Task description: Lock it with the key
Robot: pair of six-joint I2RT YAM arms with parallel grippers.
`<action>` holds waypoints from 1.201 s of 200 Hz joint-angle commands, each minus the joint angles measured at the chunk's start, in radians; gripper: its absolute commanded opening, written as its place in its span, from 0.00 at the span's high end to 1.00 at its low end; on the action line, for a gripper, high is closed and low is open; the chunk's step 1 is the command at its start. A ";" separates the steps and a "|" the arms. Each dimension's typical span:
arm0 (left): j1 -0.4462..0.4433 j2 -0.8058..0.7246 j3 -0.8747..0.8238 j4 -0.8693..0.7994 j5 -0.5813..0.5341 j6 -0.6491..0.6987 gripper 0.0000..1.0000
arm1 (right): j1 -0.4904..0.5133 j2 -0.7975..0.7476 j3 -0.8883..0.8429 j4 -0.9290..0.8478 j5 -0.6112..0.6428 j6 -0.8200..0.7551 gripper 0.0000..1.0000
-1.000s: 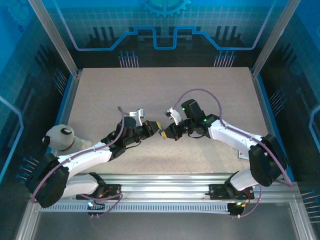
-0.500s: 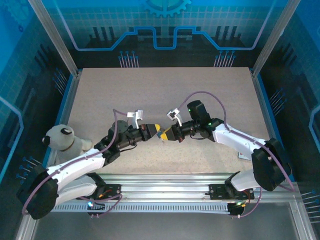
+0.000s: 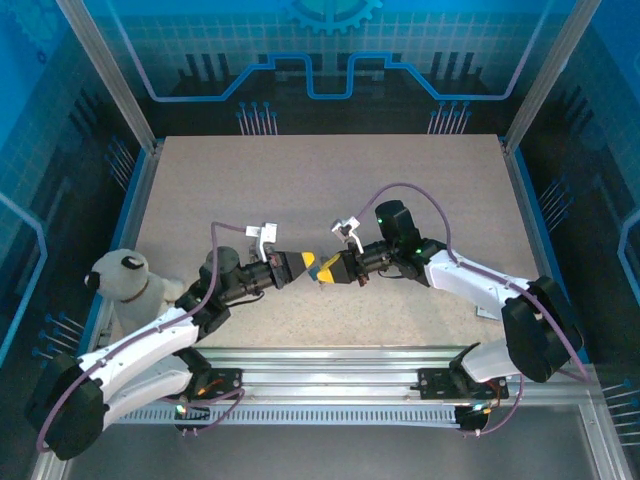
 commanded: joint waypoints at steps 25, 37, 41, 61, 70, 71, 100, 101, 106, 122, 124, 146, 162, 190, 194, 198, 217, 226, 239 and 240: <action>0.034 -0.017 -0.020 0.099 -0.006 0.017 1.00 | 0.015 0.002 -0.023 0.003 -0.096 0.019 1.00; 0.033 -0.018 -0.024 0.106 -0.002 0.014 1.00 | 0.015 0.003 -0.023 0.014 -0.097 0.030 1.00; 0.033 -0.017 -0.027 0.108 0.000 0.014 1.00 | 0.015 0.004 -0.022 0.016 -0.099 0.033 1.00; 0.034 -0.016 -0.036 0.116 0.003 0.009 1.00 | 0.016 0.007 -0.026 0.059 -0.109 0.069 1.00; 0.033 -0.015 -0.039 0.124 0.007 0.008 1.00 | 0.014 0.009 -0.026 0.073 -0.113 0.082 1.00; 0.033 -0.015 -0.040 0.124 0.007 0.008 1.00 | 0.015 0.008 -0.026 0.075 -0.113 0.085 1.00; 0.033 -0.003 -0.047 0.150 0.016 0.001 1.00 | 0.011 0.017 -0.028 0.134 -0.124 0.141 1.00; 0.034 -0.002 -0.047 0.151 0.017 0.001 1.00 | 0.011 0.017 -0.028 0.135 -0.123 0.142 1.00; 0.034 0.000 -0.048 0.153 0.019 0.000 1.00 | 0.009 0.019 -0.026 0.136 -0.121 0.147 1.00; 0.033 0.007 -0.050 0.160 0.021 0.000 1.00 | 0.008 0.025 -0.025 0.145 -0.125 0.161 1.00; 0.033 0.007 -0.051 0.162 0.021 0.000 1.00 | 0.008 0.026 -0.026 0.148 -0.125 0.163 1.00; 0.033 0.011 -0.054 0.171 0.024 0.000 1.00 | 0.002 0.029 -0.032 0.194 -0.132 0.193 1.00; 0.033 0.016 -0.059 0.182 0.027 -0.005 1.00 | -0.004 0.031 -0.029 0.200 -0.131 0.202 1.00; 0.033 0.027 -0.067 0.208 0.037 -0.017 1.00 | -0.012 0.037 -0.025 0.243 -0.138 0.245 1.00; 0.033 0.028 -0.069 0.210 0.037 -0.018 1.00 | -0.012 0.038 -0.024 0.248 -0.139 0.249 1.00; 0.033 0.029 -0.071 0.213 0.039 -0.019 1.00 | -0.013 0.036 -0.024 0.258 -0.139 0.254 1.00; 0.033 0.033 -0.078 0.220 0.040 -0.023 1.00 | -0.014 0.036 -0.018 0.275 -0.140 0.275 1.00; 0.033 0.034 -0.081 0.224 0.041 -0.023 1.00 | -0.015 0.037 -0.013 0.275 -0.138 0.278 1.00; 0.033 0.038 -0.083 0.232 0.043 -0.027 1.00 | -0.018 0.038 -0.008 0.280 -0.132 0.291 1.00; 0.033 0.039 -0.084 0.233 0.043 -0.027 1.00 | -0.018 0.038 -0.008 0.281 -0.131 0.293 1.00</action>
